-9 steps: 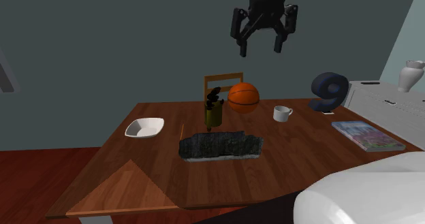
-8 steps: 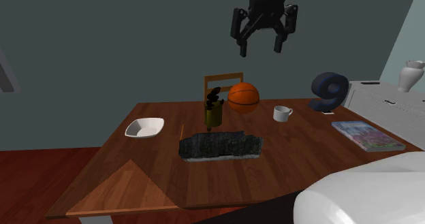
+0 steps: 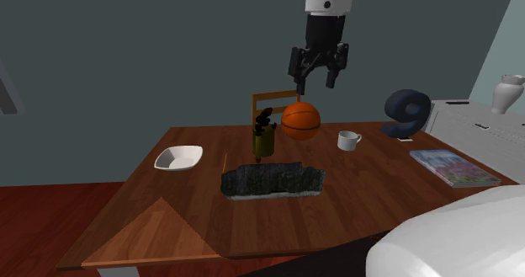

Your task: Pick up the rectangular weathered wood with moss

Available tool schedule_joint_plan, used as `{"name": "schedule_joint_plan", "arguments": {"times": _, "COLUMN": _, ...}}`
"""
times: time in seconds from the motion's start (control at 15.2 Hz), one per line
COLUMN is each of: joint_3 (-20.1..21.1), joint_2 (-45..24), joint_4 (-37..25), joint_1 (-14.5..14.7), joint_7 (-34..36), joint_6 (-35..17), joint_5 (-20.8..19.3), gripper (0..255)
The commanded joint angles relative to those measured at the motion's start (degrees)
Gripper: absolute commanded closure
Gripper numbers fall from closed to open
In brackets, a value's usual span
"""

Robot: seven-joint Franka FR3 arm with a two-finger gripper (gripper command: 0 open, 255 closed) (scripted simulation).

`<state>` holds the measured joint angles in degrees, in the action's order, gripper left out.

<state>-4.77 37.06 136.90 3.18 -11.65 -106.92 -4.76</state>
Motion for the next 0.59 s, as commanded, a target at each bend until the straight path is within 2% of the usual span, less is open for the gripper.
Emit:
{"name": "schedule_joint_plan", "arguments": {"times": 0.0, "joint_3": -1.9, "joint_2": -3.8, "joint_4": 0.2, "joint_1": 1.2, "joint_7": -4.8, "joint_6": -3.3, "joint_5": 0.0, "gripper": 0}}
{"name": "schedule_joint_plan", "arguments": {"times": 0.53, "joint_3": -8.1, "joint_2": -21.0, "joint_4": -3.6, "joint_1": 5.9, "joint_7": -24.3, "joint_6": -13.2, "joint_5": 2.5, "gripper": 0}}
